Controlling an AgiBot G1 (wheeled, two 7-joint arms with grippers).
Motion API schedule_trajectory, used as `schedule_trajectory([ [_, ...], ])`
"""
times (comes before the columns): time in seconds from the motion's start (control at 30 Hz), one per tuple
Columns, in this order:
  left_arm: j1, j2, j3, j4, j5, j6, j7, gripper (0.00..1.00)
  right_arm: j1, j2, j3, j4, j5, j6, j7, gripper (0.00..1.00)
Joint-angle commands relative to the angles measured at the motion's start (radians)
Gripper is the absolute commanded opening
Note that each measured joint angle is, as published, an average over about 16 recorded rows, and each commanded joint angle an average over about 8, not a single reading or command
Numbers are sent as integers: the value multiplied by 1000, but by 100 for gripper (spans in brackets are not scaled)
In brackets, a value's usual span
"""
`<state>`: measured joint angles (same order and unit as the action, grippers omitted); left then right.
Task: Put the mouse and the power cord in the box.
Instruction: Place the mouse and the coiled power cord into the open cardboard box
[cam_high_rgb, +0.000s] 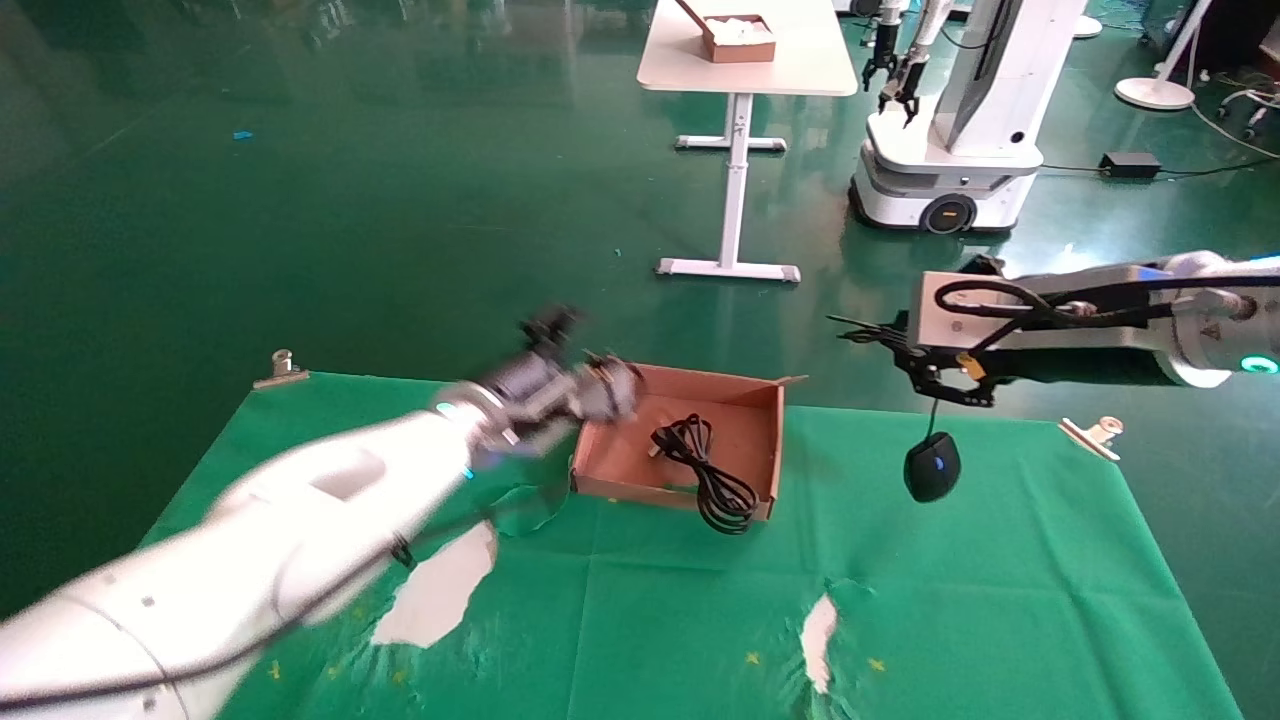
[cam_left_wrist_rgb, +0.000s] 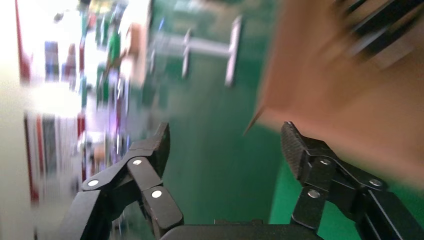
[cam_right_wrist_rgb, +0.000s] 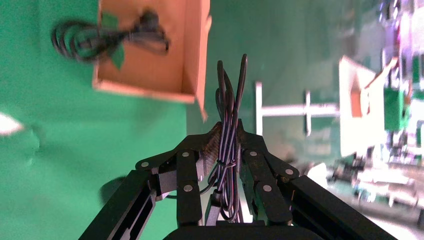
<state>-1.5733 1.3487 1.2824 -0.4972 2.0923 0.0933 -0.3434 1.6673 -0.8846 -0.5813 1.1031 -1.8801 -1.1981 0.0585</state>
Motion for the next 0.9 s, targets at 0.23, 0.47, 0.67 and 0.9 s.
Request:
schedule_trajectory([
  [0.23,-78,-46,-83,200,-38,32,-105,100,37,-130,-17,-58,28,38,-106,0],
  [0.47,-106,-64,-93,218,-14,111,-178,100,55,-343,-51,-293,26,151,-261,0],
  [0.67,-105,-81,-89,178,33,130,-232,100,64,-468,-94,-529,42,247,-398,0],
  [0.9,-100,-109,-89,117,88,157,-294,100,60,-490,-178,-649,85,349,-424,51],
])
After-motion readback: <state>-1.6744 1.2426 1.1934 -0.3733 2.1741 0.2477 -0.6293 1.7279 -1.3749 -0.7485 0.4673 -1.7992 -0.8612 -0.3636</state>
